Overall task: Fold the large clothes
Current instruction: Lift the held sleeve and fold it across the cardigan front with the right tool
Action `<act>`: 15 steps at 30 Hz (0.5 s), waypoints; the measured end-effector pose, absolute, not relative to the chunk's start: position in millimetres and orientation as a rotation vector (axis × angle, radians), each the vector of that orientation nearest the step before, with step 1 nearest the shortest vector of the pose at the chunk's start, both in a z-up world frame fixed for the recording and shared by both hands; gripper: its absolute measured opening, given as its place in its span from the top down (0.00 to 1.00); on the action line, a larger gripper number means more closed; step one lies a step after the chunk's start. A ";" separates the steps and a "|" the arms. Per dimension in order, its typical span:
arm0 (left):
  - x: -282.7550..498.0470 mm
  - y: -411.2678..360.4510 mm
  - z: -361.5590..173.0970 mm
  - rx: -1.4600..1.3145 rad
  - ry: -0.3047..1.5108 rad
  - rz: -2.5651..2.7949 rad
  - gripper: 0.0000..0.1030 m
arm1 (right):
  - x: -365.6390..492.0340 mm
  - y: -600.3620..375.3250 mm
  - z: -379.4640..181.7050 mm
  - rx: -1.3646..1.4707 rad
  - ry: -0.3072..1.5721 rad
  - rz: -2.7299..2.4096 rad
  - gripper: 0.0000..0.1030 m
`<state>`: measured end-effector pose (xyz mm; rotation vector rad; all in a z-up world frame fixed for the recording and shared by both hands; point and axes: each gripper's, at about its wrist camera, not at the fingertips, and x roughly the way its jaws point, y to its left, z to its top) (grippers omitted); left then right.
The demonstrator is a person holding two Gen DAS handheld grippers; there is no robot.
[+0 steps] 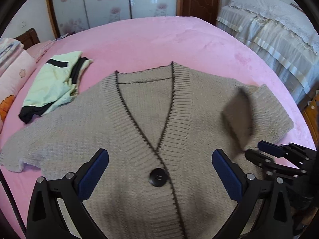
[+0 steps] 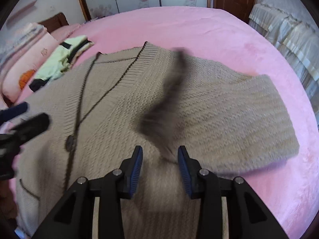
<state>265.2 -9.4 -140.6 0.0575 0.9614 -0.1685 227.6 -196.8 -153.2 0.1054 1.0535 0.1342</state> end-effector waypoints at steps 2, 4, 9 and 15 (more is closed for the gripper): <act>266.1 -24.4 -145.2 0.048 0.969 -0.216 0.00 | 203.1 -217.6 -141.0 0.142 1.023 0.112 0.53; 267.9 -39.8 -151.3 0.043 0.985 -0.267 0.00 | 187.2 -234.2 -131.1 0.169 1.004 0.090 0.53; 275.2 -67.5 -171.9 0.011 1.039 -0.323 0.00 | 147.0 -271.6 -122.7 0.284 0.970 0.028 0.53; 299.7 -56.4 -204.1 -0.263 1.165 -0.415 0.32 | 119.5 -288.3 -133.9 0.365 0.953 -0.029 0.53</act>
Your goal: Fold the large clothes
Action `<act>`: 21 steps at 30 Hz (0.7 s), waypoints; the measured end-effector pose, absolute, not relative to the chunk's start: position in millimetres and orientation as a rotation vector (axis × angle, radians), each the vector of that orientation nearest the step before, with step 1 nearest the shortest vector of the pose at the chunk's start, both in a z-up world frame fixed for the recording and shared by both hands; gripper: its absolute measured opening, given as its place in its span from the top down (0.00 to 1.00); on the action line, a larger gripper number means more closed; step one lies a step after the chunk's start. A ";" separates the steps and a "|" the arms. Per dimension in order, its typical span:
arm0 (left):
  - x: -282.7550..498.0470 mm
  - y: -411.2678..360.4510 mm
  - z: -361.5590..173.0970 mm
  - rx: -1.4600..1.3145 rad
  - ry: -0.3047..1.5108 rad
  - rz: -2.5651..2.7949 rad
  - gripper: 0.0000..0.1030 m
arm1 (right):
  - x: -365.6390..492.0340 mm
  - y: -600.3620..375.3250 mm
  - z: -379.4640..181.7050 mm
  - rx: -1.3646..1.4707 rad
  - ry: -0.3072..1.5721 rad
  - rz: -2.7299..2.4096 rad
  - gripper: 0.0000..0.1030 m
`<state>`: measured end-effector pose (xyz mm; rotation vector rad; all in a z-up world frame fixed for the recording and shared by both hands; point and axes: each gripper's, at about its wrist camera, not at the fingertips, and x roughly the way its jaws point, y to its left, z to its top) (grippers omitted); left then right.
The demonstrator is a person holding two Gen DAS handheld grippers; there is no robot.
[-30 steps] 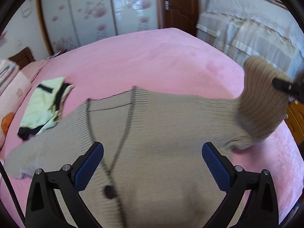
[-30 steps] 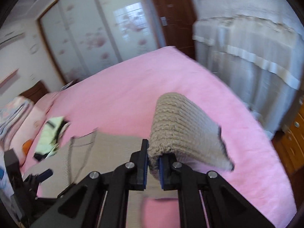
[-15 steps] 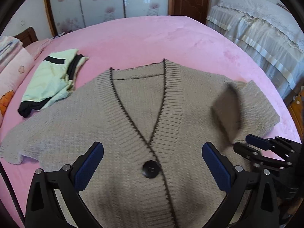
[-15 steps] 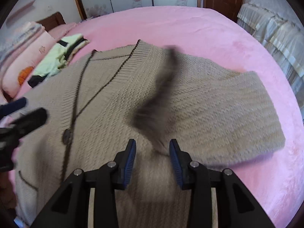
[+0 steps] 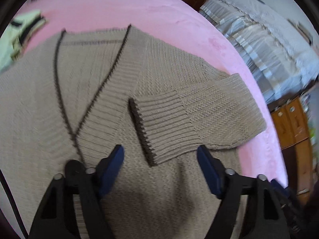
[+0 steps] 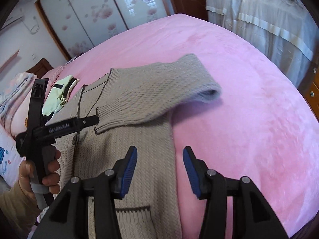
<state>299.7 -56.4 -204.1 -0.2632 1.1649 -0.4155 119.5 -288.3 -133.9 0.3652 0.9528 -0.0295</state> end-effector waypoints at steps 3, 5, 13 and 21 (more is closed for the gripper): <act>304.9 -49.7 -223.5 -0.380 1.197 -0.423 0.32 | 111.9 -291.2 -144.4 0.417 0.964 -0.018 0.53; 308.2 -48.2 -233.5 -0.439 1.193 -0.420 0.32 | 108.1 -293.3 -151.7 0.449 0.975 -0.011 0.53; 327.5 -74.5 -247.8 -0.439 1.188 -0.386 0.37 | 107.2 -292.3 -168.6 0.484 1.006 0.000 0.53; 345.1 -115.4 -183.8 -0.220 1.212 -0.323 0.92 | 130.8 -307.7 -174.8 0.476 1.009 -0.050 0.53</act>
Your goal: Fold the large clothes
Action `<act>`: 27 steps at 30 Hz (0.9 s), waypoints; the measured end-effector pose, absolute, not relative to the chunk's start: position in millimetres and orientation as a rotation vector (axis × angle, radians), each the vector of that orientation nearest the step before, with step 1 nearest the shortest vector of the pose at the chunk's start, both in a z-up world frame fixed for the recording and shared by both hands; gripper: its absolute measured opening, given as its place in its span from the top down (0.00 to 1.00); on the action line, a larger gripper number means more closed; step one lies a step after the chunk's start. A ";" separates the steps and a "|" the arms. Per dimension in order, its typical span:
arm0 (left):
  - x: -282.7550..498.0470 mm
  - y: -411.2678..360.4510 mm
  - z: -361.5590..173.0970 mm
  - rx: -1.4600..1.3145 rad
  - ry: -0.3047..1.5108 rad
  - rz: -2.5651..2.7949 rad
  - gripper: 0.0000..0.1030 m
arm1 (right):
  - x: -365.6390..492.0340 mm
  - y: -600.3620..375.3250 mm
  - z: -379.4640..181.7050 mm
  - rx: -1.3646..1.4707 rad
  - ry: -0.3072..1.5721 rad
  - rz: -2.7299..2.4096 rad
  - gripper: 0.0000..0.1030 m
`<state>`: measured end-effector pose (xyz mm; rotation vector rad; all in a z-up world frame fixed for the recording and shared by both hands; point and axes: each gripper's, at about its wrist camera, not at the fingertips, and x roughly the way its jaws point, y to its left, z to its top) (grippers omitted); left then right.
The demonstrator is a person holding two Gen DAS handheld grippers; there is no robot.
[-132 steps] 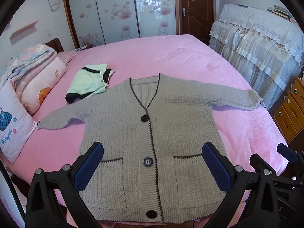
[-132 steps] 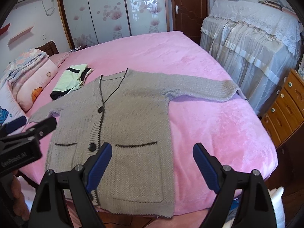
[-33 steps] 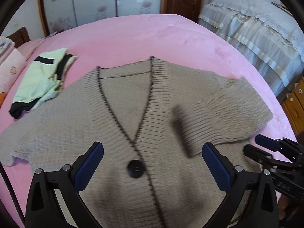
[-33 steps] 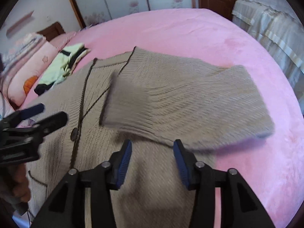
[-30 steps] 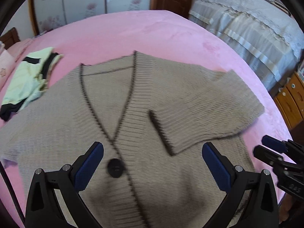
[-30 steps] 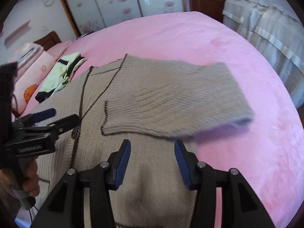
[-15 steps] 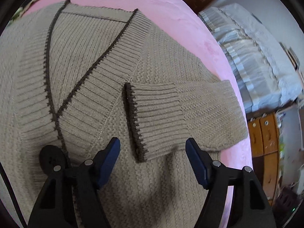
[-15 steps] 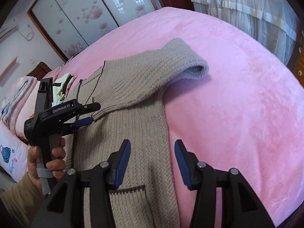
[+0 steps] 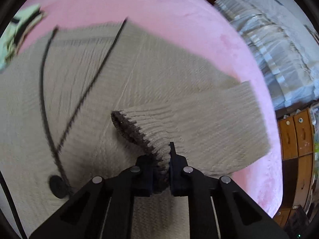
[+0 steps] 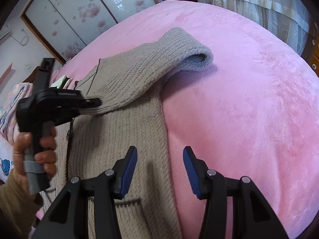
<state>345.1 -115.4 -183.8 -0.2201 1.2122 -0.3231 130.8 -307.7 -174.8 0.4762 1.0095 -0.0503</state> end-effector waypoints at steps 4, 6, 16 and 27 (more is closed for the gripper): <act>351.8 -117.0 -89.7 -0.154 0.984 -0.351 0.92 | 158.2 -322.0 -173.7 0.501 0.993 -0.063 0.53; 357.3 -114.0 -47.6 -0.124 0.888 -0.344 0.92 | 179.3 -324.0 -175.7 0.505 0.987 -0.065 0.53; 395.3 -74.7 27.1 0.038 0.732 -0.219 0.91 | 265.3 -313.9 -198.5 0.373 1.003 -0.215 0.80; 441.9 65.0 -173.9 0.009 1.147 0.108 0.85 | 238.4 -266.6 -187.2 0.075 1.016 -0.305 0.56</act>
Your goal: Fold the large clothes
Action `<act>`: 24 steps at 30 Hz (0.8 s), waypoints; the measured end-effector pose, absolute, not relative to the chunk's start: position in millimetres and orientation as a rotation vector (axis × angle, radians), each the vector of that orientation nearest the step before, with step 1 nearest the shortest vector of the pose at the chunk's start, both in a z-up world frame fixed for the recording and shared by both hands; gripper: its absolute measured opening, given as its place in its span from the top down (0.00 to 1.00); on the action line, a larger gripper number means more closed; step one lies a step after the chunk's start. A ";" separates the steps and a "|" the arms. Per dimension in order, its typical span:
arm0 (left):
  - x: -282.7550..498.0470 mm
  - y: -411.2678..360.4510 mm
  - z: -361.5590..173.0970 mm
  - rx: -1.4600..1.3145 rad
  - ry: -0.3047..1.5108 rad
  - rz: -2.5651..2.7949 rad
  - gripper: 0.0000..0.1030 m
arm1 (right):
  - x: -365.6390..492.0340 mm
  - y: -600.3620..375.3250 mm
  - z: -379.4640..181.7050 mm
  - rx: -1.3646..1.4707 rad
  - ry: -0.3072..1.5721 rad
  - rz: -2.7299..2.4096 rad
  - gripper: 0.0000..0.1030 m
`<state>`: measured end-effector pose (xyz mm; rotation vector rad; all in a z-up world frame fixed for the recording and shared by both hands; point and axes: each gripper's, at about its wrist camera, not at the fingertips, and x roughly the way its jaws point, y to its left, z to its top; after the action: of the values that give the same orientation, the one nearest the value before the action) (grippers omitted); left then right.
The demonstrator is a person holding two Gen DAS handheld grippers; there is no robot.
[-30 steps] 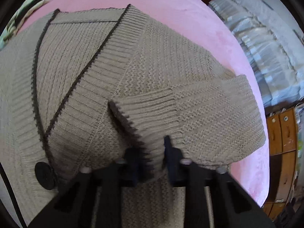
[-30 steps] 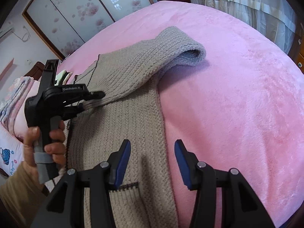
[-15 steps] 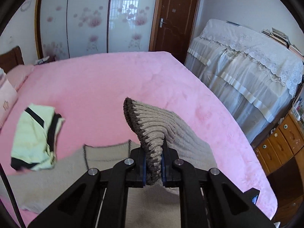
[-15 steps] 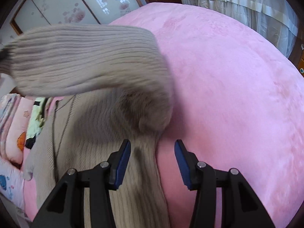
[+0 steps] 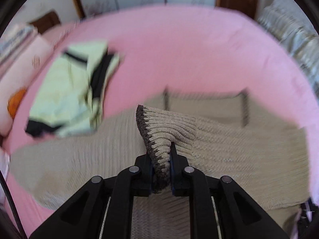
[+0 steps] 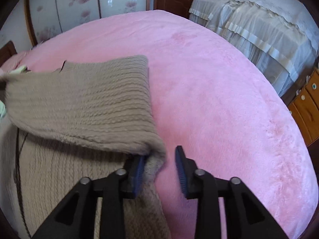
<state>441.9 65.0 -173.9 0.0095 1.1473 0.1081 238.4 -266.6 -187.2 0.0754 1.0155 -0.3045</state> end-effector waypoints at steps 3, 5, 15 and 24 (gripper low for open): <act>437.1 88.5 -202.9 -0.071 1.182 0.136 0.63 | 226.1 -264.8 -173.8 0.066 1.021 -0.249 0.55; 434.1 101.5 -194.9 -0.143 1.145 0.104 0.46 | 223.3 -264.4 -161.6 0.082 1.016 -0.174 0.55; 454.3 124.1 -178.6 -0.240 1.110 -0.008 0.24 | 315.5 -296.6 -110.9 0.188 0.943 -0.054 0.38; 471.1 95.7 -201.0 -0.155 1.106 0.034 0.82 | 419.3 -314.0 -199.4 0.257 1.196 -0.099 0.87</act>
<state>471.1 95.7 -201.0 -0.1549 1.1062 0.0340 419.3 -314.0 -199.4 0.2567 1.1958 -0.0992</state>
